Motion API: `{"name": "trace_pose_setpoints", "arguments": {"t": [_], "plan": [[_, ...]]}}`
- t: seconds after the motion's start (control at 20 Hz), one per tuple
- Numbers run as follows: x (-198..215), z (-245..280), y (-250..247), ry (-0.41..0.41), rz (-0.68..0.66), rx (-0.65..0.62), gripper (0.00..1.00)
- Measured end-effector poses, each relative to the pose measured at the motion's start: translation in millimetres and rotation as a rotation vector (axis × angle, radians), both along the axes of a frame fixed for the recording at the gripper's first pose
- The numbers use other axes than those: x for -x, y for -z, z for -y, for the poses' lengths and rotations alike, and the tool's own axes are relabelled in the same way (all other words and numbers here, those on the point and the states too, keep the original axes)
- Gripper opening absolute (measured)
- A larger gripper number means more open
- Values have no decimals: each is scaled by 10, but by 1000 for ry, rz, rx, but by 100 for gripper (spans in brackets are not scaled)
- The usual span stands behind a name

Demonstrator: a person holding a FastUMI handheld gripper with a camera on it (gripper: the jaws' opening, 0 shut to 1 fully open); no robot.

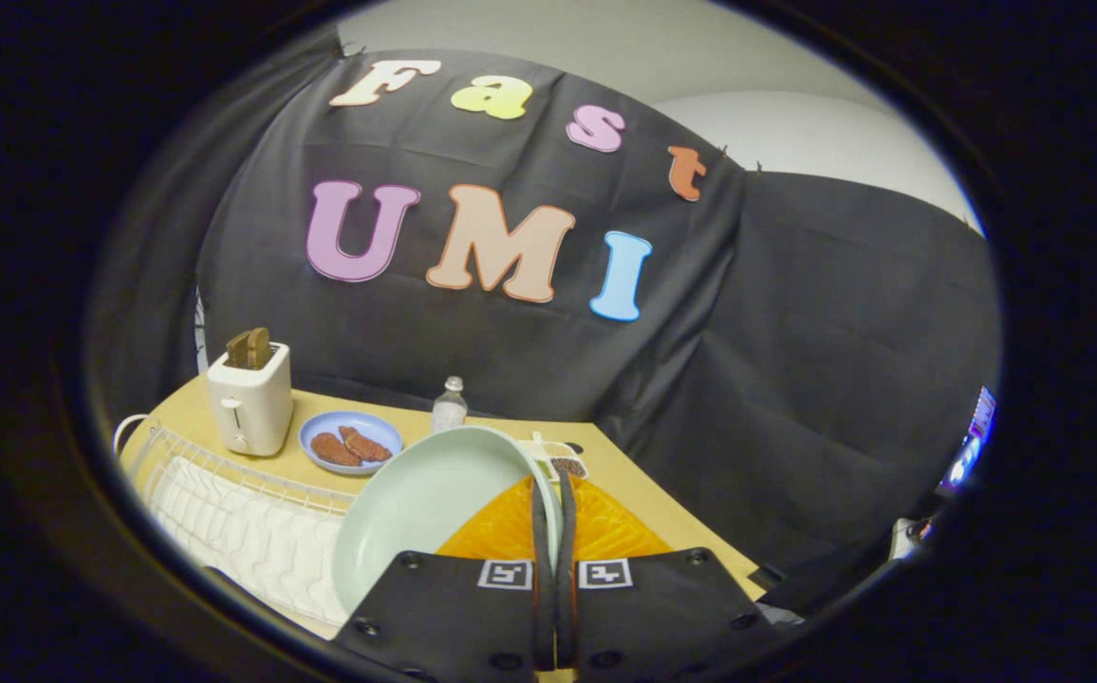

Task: Take the plate from the dish rack, then take the spoon from the basket and place it into the plate.

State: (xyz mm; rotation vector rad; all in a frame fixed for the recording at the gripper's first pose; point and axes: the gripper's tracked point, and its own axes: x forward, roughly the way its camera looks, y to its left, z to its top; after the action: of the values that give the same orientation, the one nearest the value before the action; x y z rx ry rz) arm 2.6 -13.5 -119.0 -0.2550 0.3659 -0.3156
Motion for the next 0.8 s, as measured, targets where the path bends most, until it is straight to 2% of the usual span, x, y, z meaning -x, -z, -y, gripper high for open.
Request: {"name": "trace_pose_setpoints", "arguments": {"t": [0.2, 0.4, 0.8], "plan": [[172, 329, 141, 8, -31, -42, 4], [297, 521, 365, -20, -62, -111, 4], [523, 920, 1137, -3, -176, -289, 4]]}}
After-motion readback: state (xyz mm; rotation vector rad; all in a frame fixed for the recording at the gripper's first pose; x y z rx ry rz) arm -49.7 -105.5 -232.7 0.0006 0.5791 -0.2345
